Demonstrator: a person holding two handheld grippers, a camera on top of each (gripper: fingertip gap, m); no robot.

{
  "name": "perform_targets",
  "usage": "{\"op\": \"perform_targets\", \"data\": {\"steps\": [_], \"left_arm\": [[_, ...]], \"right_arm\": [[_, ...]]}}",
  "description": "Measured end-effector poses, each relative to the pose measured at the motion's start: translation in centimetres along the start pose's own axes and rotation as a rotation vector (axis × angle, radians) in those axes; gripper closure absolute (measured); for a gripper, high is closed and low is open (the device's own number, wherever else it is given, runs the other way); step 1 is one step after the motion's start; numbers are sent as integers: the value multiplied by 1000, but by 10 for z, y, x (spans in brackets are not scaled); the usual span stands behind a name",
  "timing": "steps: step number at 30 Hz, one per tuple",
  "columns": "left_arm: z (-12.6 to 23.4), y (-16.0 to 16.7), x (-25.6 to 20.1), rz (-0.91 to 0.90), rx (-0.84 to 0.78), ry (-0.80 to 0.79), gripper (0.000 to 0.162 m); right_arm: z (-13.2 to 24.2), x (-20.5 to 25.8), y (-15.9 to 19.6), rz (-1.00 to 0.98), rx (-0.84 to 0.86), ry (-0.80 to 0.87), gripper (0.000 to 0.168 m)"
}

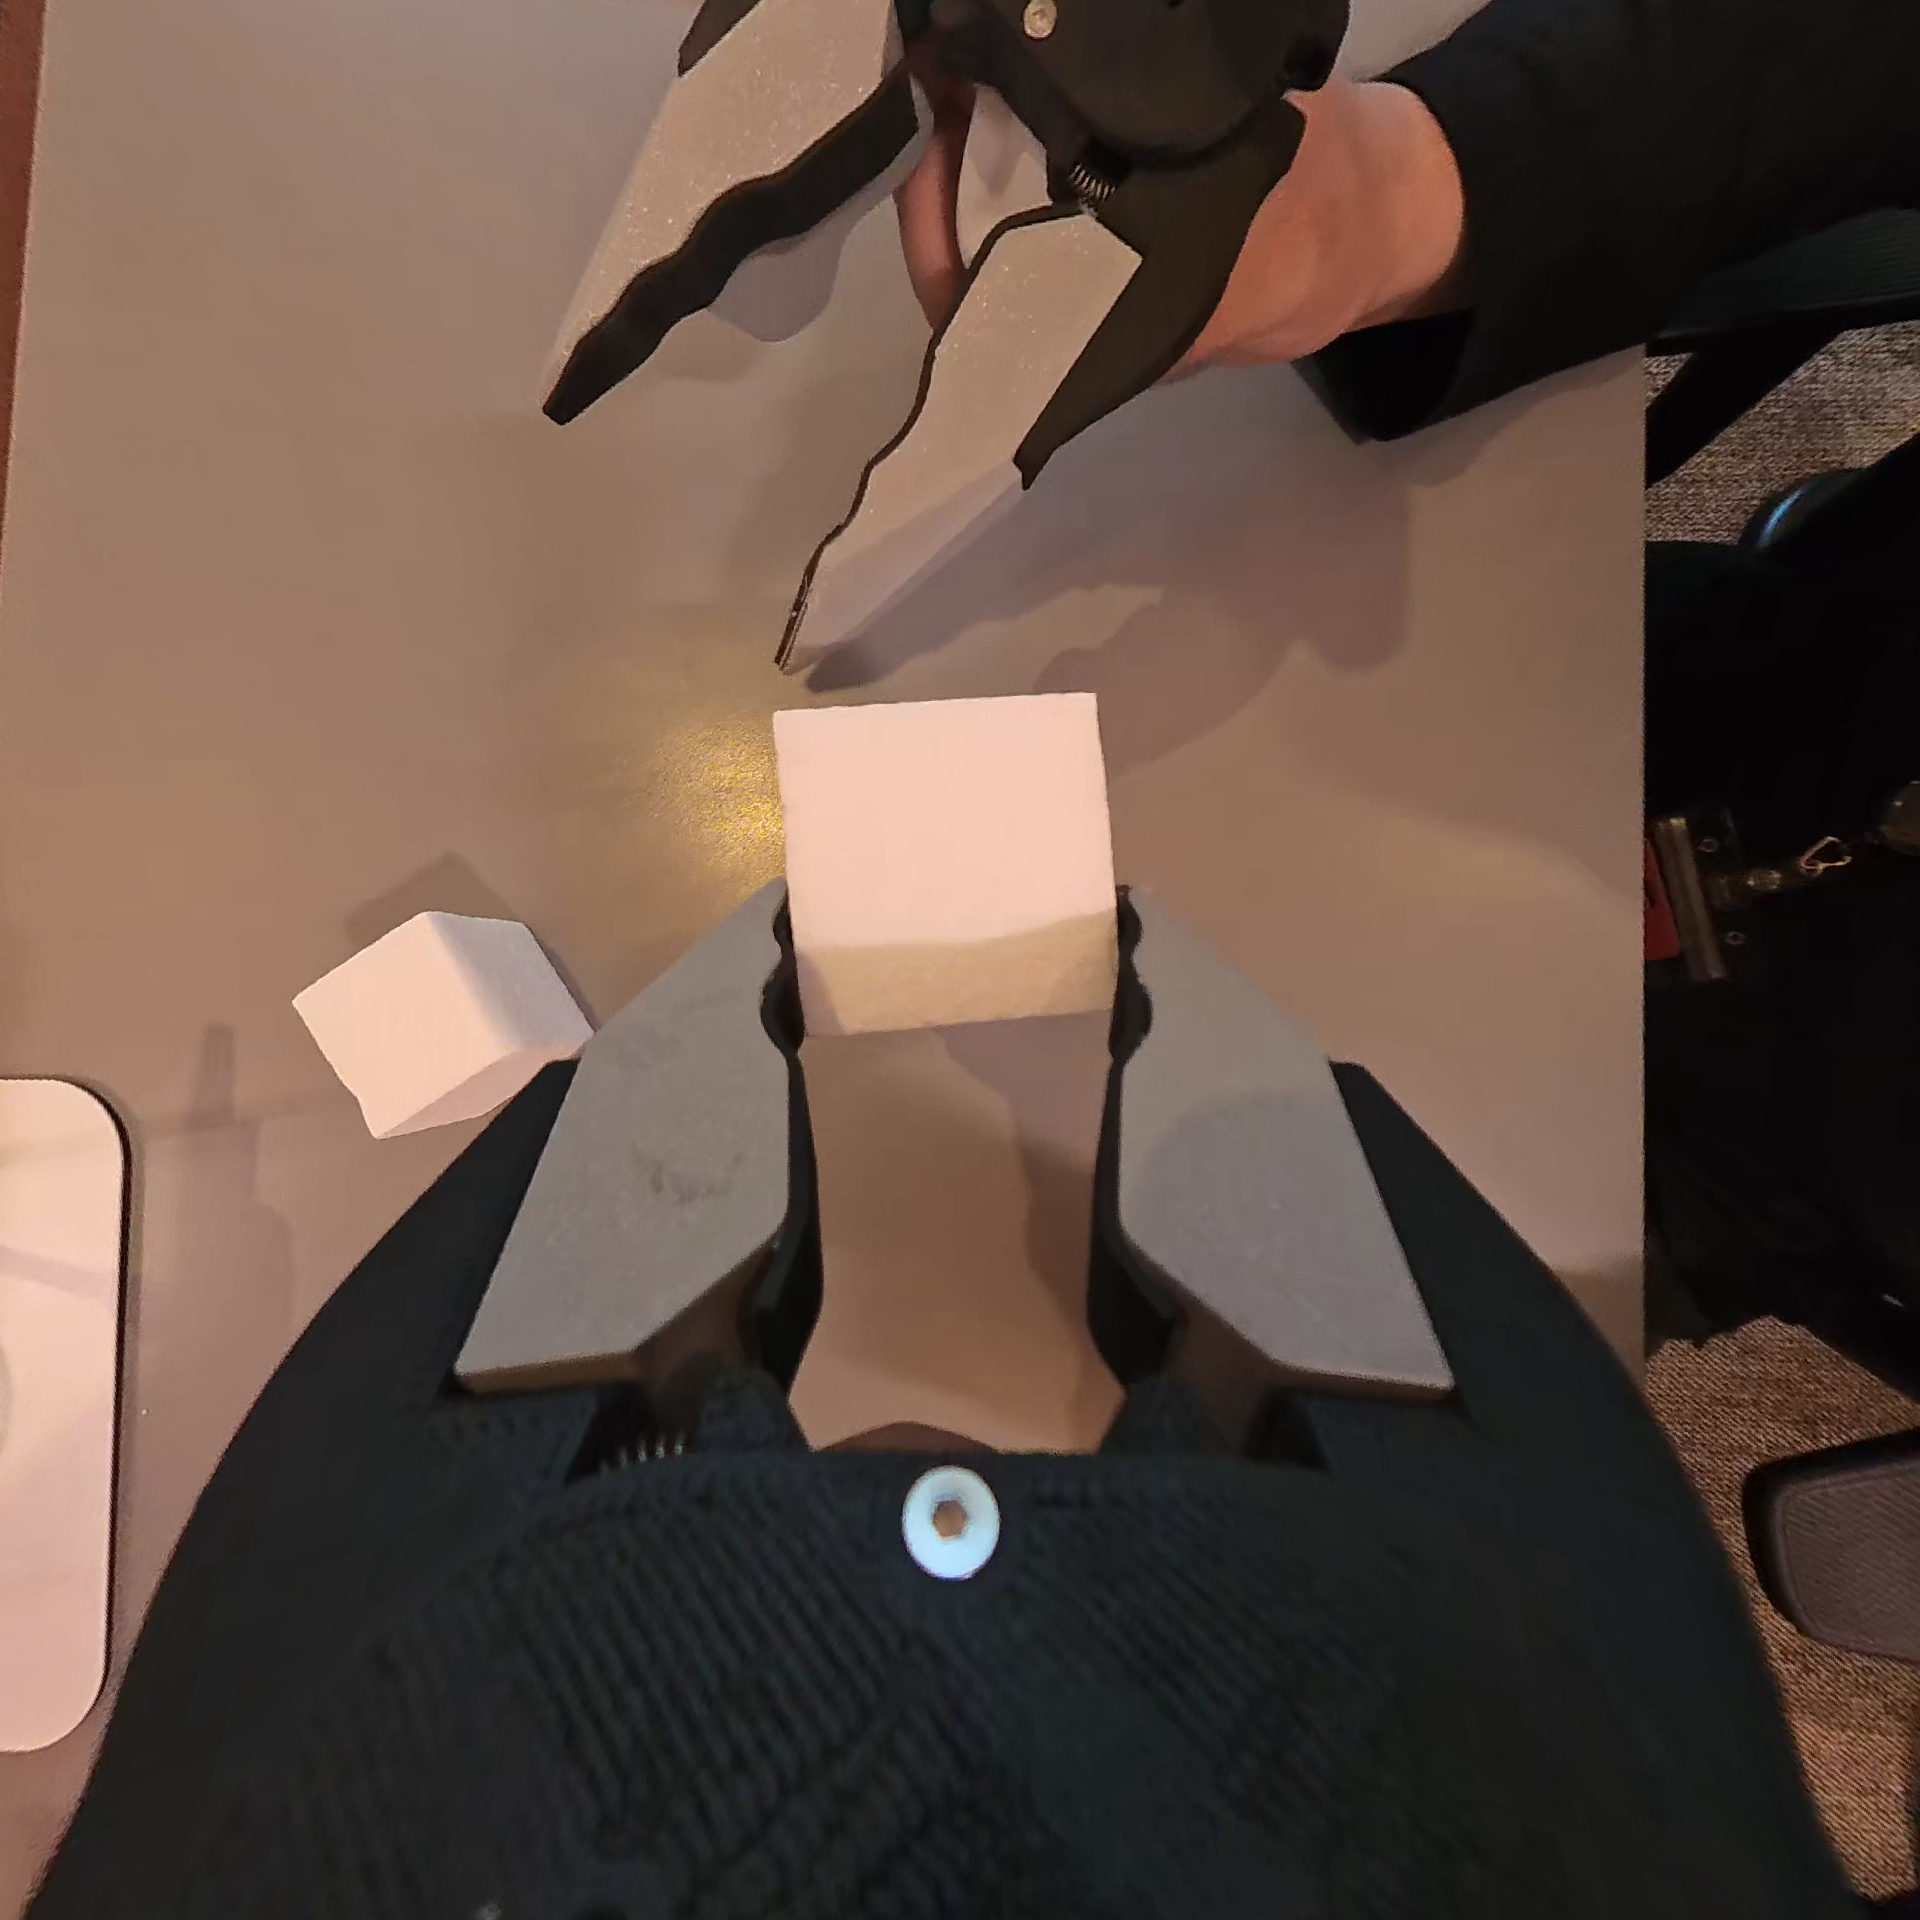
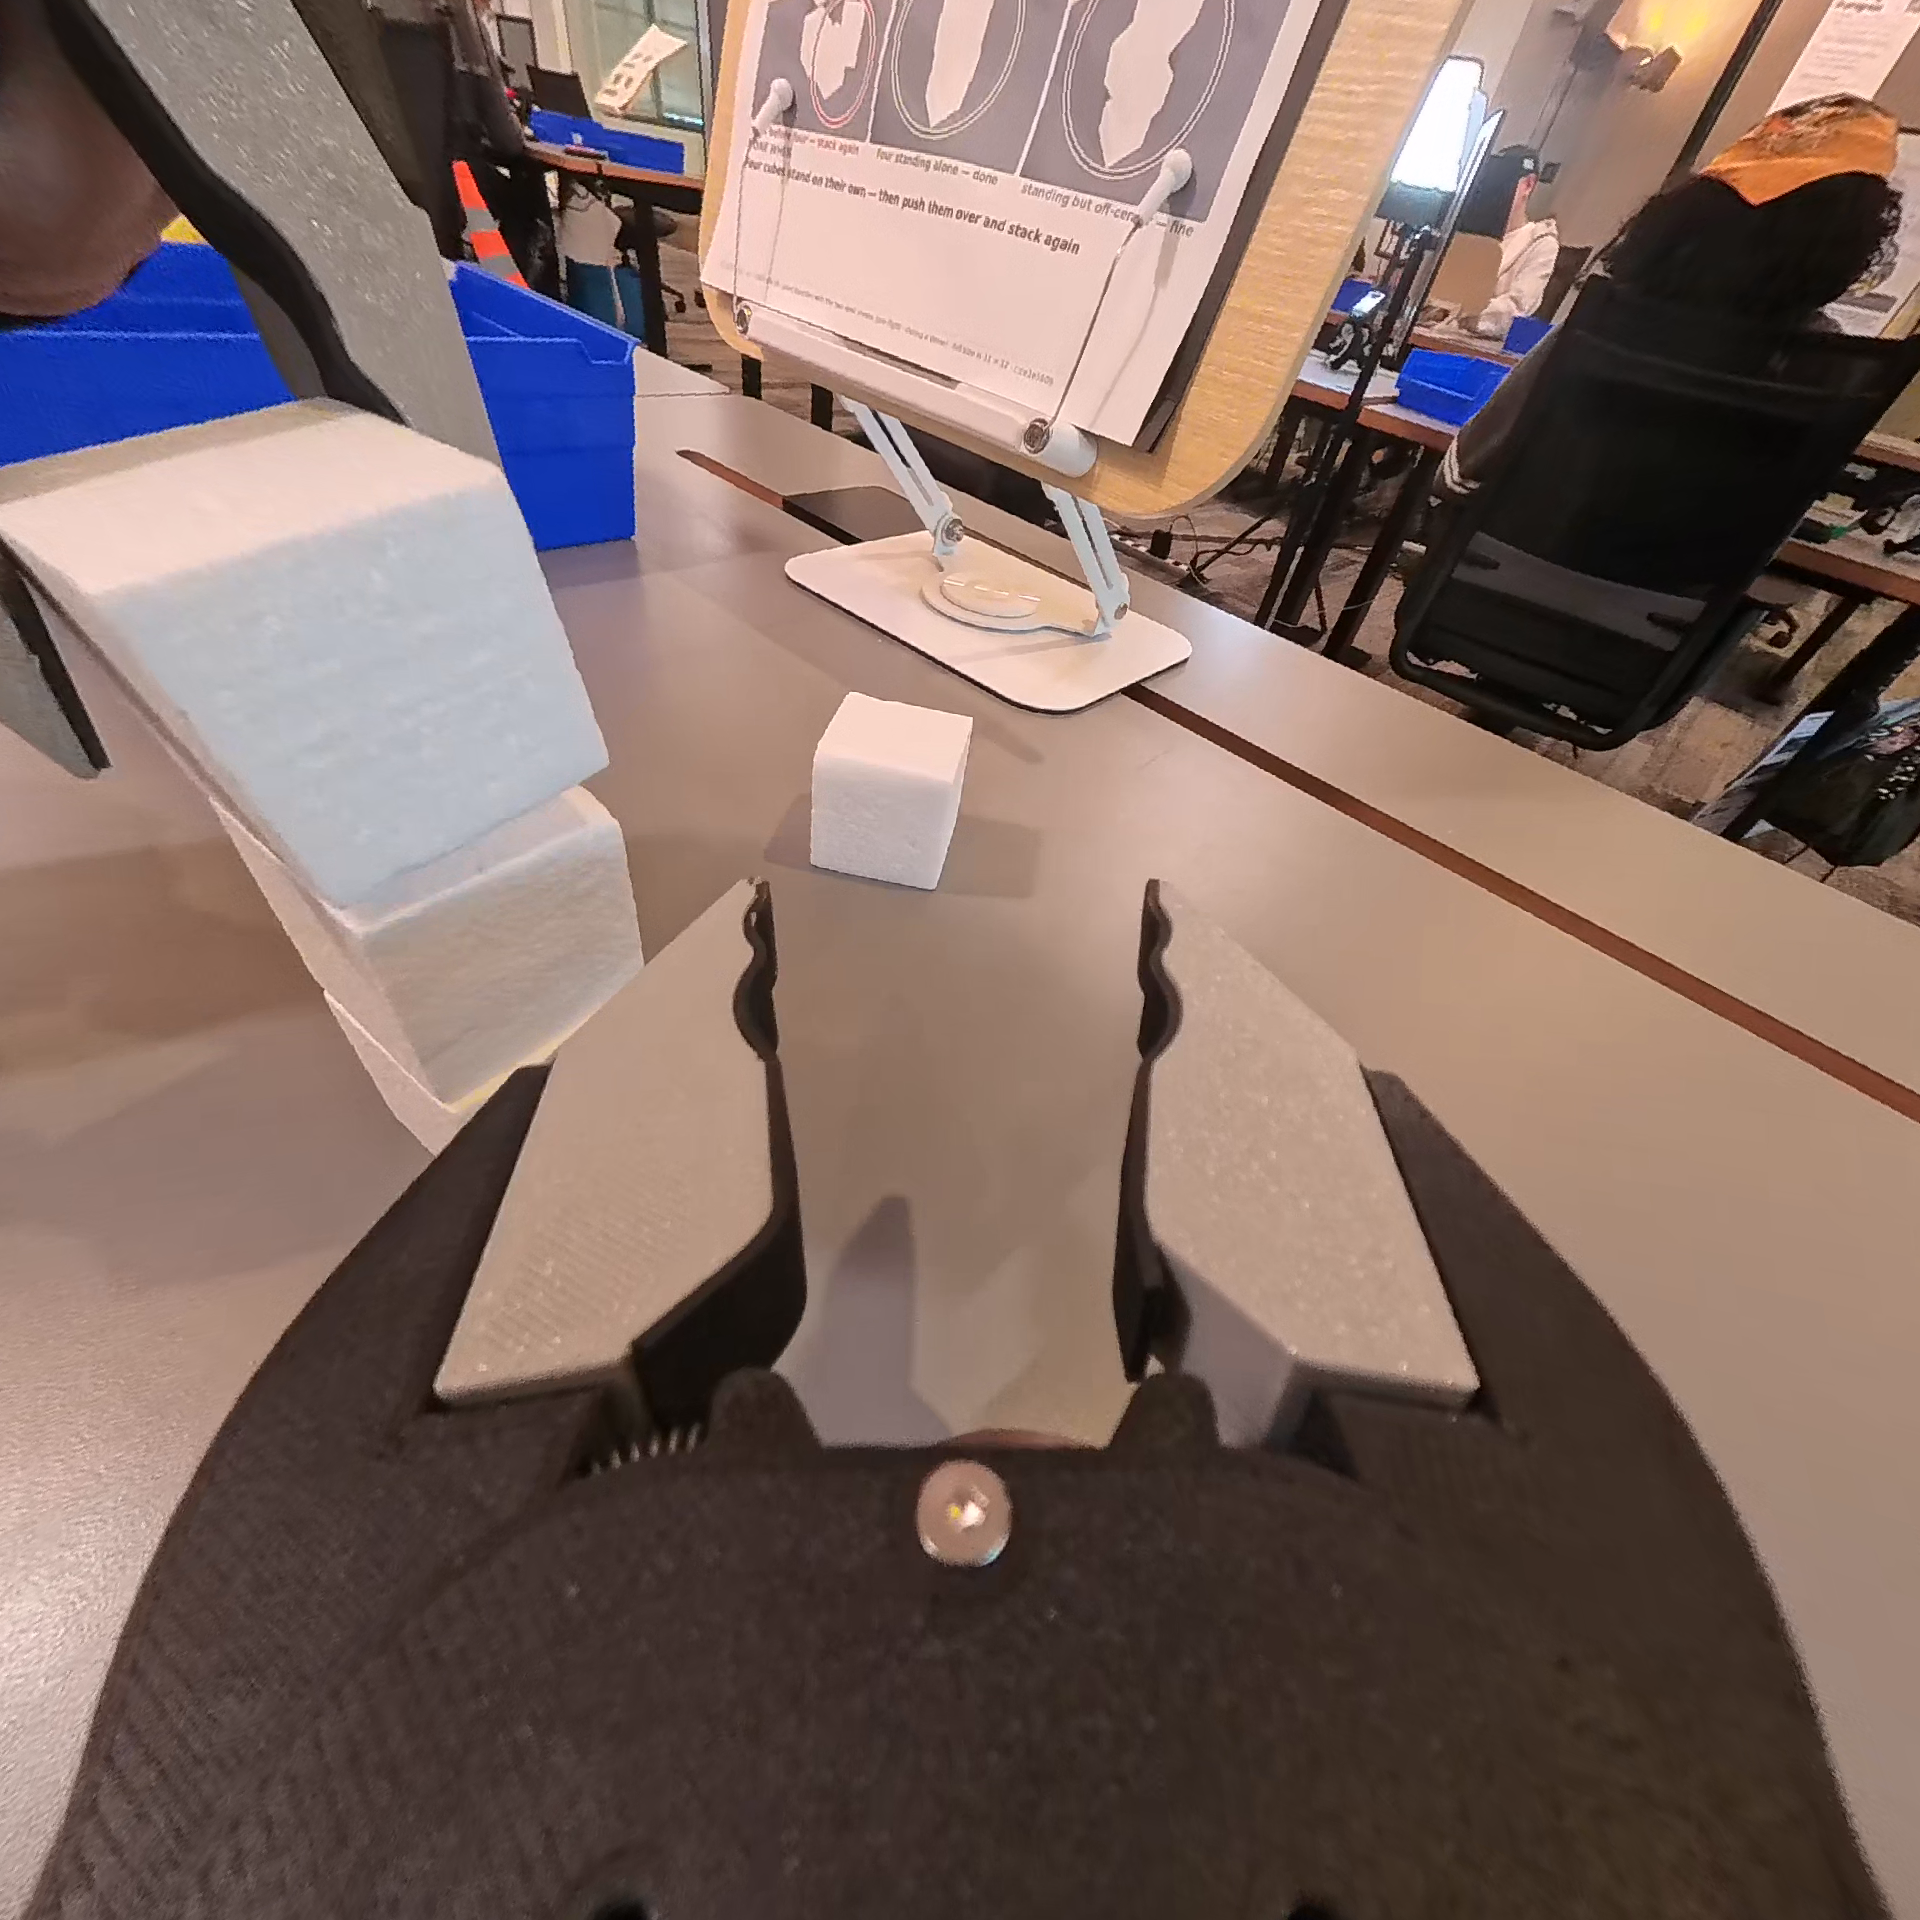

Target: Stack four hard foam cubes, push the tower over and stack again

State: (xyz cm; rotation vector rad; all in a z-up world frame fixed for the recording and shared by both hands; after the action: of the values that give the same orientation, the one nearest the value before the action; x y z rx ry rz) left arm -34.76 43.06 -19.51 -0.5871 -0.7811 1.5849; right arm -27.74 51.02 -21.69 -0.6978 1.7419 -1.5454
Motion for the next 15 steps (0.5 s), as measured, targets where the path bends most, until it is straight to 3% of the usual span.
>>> {"op": "perform_targets", "data": {"steps": [12,15], "left_arm": [[-4,3,0,23,-1,13,104],[-6,5,1,30,8,10,97]], "right_arm": [[0,1,1,2,3,-4,100],[0,1,1,3,3,-3,100]]}}
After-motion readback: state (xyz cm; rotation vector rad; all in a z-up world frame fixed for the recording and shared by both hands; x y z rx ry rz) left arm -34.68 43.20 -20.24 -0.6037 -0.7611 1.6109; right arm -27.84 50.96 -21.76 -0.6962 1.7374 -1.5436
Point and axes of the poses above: each gripper's, where its closed fingertips meet, z back along the fingers, y out of its underside, x = y × z across the jaws, the point moved 1 cm from there along z, back along the fingers, and after that the axes turned 14 degrees about -x, right-handed, at the moved point
